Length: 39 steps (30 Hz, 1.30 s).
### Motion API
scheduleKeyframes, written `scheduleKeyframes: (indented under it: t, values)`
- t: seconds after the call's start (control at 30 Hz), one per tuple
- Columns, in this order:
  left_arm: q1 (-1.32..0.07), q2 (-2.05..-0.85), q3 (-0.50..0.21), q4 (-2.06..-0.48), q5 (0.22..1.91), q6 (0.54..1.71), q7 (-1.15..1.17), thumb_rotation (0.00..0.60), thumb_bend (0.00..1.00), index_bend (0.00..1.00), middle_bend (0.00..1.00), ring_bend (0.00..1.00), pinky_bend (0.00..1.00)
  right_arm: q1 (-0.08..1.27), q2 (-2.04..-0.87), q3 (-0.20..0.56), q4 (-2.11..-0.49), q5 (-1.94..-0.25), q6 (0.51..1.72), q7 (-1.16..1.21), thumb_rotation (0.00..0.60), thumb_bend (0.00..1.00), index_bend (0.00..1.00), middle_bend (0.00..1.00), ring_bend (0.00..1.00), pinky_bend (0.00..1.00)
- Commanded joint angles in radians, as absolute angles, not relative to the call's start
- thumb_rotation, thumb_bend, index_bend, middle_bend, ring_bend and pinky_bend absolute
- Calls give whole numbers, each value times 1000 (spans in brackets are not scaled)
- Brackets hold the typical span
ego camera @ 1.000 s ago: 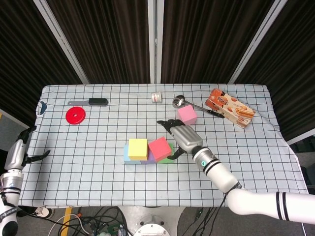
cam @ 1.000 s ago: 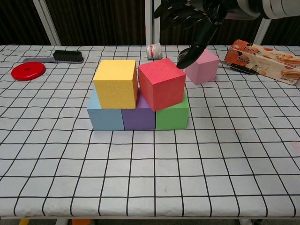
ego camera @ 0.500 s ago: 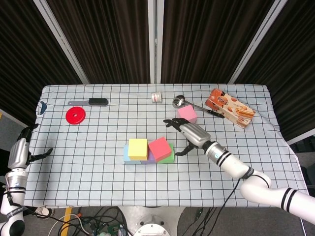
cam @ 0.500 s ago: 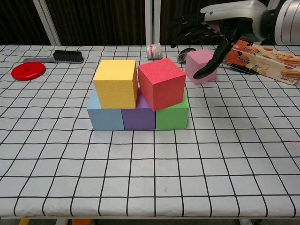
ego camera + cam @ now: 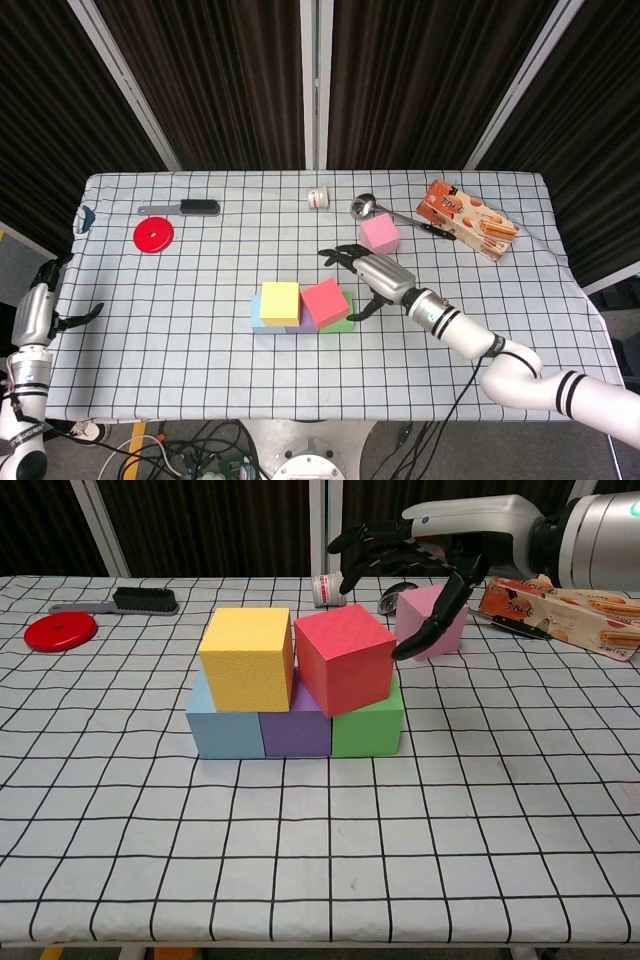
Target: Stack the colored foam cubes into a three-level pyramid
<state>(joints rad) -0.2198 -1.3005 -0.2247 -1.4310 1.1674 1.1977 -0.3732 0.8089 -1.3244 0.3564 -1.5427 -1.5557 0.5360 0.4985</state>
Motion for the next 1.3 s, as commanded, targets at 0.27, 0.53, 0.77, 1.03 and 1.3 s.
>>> scheduleKeyframes:
  t: [0.27,0.53,0.77,1.03,1.3]
  values:
    - [-220,-1299,-220,-1427,1169,1186,-376,600,160,118,116,11,87,855,-1345,291,-1519,-1553,599,524,600,0,0,296,0,0]
    - [-216,-1298,-231,-1427,1161,1191,-390,600,161,127,115,11,87,861,-1354,265,-1523,-1499,652,460,600,54,0,370,0,0]
    - [-215,-1292,-230,-1433,1167,1189,-395,600,160,129,115,11,87,861,-1344,256,-1550,-1454,685,425,600,101,0,419,4,0]
    - [-215,-1291,-231,-1435,1171,1187,-404,600,160,129,115,10,87,837,-1304,250,-1613,-1396,740,364,600,119,0,434,15,0]
    - [-214,-1289,-228,-1432,1184,1188,-422,600,160,129,116,10,87,788,-1317,241,-1722,-1220,848,131,600,147,0,449,29,0]
